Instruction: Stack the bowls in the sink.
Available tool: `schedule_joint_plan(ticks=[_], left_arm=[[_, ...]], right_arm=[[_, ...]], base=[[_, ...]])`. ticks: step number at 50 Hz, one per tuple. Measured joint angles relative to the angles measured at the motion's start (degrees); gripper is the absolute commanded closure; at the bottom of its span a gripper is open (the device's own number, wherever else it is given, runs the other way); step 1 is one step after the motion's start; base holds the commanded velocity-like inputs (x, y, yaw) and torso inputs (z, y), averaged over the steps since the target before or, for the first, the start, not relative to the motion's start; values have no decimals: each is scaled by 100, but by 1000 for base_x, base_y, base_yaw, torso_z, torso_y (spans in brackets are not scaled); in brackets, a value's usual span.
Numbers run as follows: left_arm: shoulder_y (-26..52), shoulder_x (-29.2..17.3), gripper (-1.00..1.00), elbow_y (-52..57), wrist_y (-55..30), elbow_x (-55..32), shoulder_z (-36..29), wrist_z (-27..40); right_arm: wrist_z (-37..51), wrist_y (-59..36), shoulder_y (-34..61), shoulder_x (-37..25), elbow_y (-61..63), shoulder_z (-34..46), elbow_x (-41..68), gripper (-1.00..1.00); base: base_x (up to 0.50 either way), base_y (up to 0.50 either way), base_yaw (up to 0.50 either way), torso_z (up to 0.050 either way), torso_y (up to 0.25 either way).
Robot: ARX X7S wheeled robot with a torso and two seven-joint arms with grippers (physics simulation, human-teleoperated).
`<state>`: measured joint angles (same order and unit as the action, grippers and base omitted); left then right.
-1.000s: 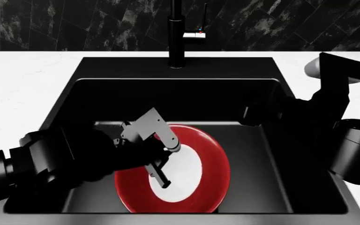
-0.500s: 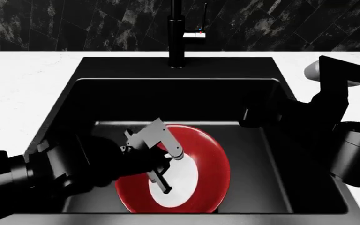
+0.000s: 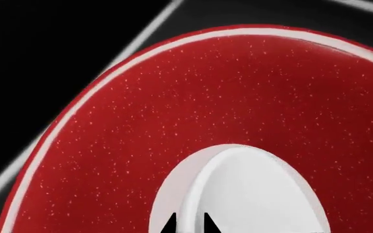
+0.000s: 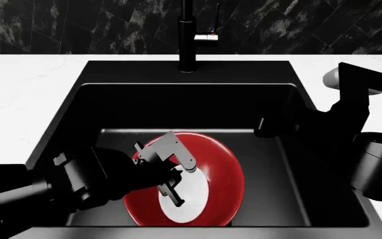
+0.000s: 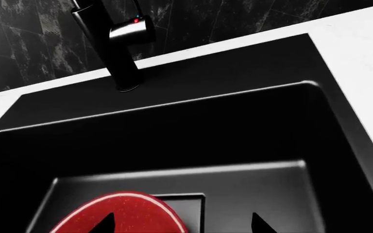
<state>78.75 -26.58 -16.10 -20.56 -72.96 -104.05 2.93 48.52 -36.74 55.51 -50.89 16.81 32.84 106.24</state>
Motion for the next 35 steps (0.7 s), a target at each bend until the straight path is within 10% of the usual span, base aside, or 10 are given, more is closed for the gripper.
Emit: schedule_joint_plan(ticks=[4,5,35], left_arm=[[-29,48,100,-106,14,-11,15,3],[-37,60,-100,-132,18,-12,18,6],[-135,132,-100,-289,34,155,39,127]], right_arm=[[-15,5,-10,3,-6,2,-10,-100],[-19,6,-13,5,-9,3,-13,-100],[-40,32,-65,7,1,10,-22,-100]], base=[[0,0,0,0,0],[0,0,0,0,0],[0,0,0,0,0]])
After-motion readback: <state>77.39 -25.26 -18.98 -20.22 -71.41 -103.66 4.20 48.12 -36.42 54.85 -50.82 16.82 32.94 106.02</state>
